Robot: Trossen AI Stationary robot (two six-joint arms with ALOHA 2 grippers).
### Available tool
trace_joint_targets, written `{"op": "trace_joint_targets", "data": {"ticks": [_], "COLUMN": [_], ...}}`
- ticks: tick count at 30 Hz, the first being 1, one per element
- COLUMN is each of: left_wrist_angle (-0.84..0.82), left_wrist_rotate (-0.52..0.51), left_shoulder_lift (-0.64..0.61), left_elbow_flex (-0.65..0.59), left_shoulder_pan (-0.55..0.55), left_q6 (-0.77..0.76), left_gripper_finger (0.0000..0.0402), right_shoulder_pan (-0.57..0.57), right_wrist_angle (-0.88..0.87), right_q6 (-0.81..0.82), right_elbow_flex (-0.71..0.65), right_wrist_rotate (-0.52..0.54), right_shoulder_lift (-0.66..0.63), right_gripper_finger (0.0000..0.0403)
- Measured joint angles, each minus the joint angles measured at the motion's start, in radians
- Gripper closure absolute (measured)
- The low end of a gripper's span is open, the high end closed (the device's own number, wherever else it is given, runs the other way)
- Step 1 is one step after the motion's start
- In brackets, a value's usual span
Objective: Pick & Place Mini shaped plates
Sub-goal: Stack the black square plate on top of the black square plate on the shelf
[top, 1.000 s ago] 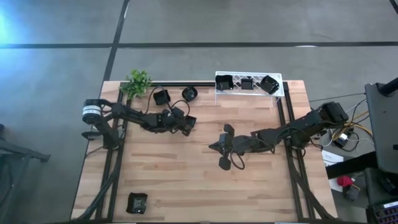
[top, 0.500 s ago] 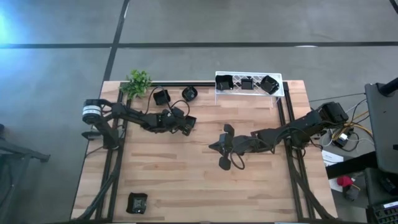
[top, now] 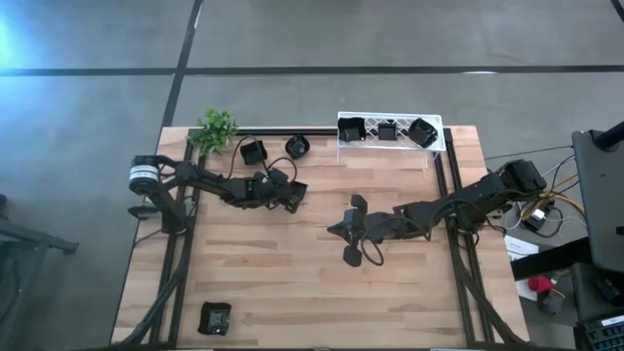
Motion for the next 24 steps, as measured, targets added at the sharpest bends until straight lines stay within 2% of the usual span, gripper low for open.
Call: {"op": "trace_joint_targets", "data": {"ticks": [24], "left_wrist_angle": [0.035], "left_wrist_rotate": [0.004], "left_shoulder_lift": [0.0], "left_elbow_flex": [-0.001], "left_shoulder_pan": [0.0], "left_q6": [-0.019], "left_gripper_finger": [0.0321], "right_shoulder_pan": [0.0], "right_wrist_angle": [0.0], "right_q6": [0.0], "right_elbow_flex": [0.0], "right_wrist_rotate": [0.0], "right_shoulder_lift": [0.0], "right_gripper_finger": [0.0394]}}
